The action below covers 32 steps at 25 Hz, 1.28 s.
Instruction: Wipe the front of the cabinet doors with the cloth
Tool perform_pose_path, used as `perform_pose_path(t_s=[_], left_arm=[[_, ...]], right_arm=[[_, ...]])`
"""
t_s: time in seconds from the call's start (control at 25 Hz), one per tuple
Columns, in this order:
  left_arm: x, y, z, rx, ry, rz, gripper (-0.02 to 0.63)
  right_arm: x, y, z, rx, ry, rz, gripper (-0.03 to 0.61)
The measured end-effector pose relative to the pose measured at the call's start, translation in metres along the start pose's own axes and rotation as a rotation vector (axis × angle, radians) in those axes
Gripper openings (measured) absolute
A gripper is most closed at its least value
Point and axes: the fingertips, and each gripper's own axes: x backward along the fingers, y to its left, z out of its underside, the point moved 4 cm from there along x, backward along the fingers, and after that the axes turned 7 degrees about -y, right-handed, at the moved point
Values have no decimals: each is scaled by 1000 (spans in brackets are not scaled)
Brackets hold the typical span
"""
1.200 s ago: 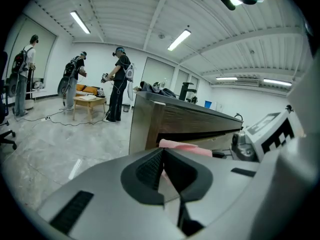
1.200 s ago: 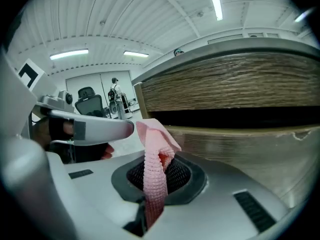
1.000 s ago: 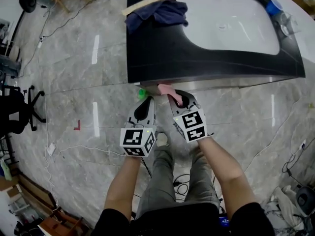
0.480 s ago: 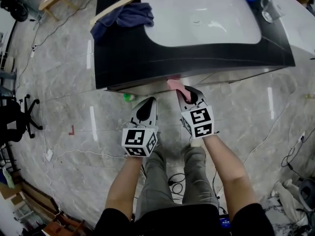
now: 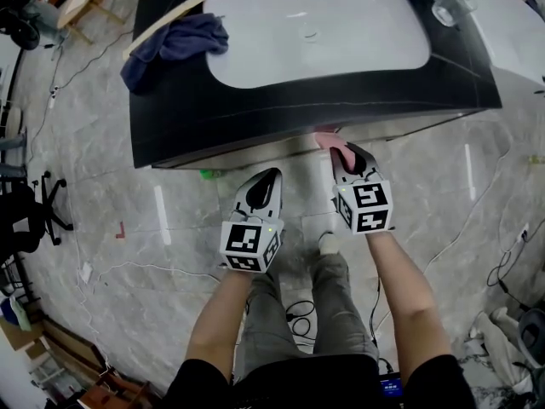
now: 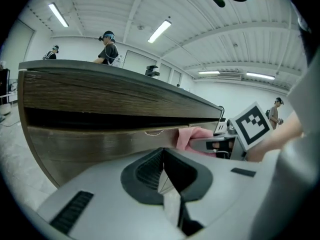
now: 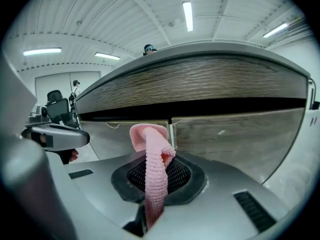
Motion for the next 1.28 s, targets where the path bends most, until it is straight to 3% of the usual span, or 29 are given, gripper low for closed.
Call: perform_pose_path(t_s=[0.16,0.32,0.6,1.08,1.28], left_arm=[[-7,-10,0,34,-6,18,9],[-3,-7,1,47,-5,8,9],[31,32,2,33,6,-52,9],[114,150,16,59,29,-223,9],[135,180,23,81,28,-272,9]], right_arm=[[14,-12,3,-21,1,12,41],[26,6,7,-15,0,-30,41],[13,75,16,-7,23,-128,41],[-48,228,35,12,69,-296,41],[-72,263,42,32,89,-332,41]])
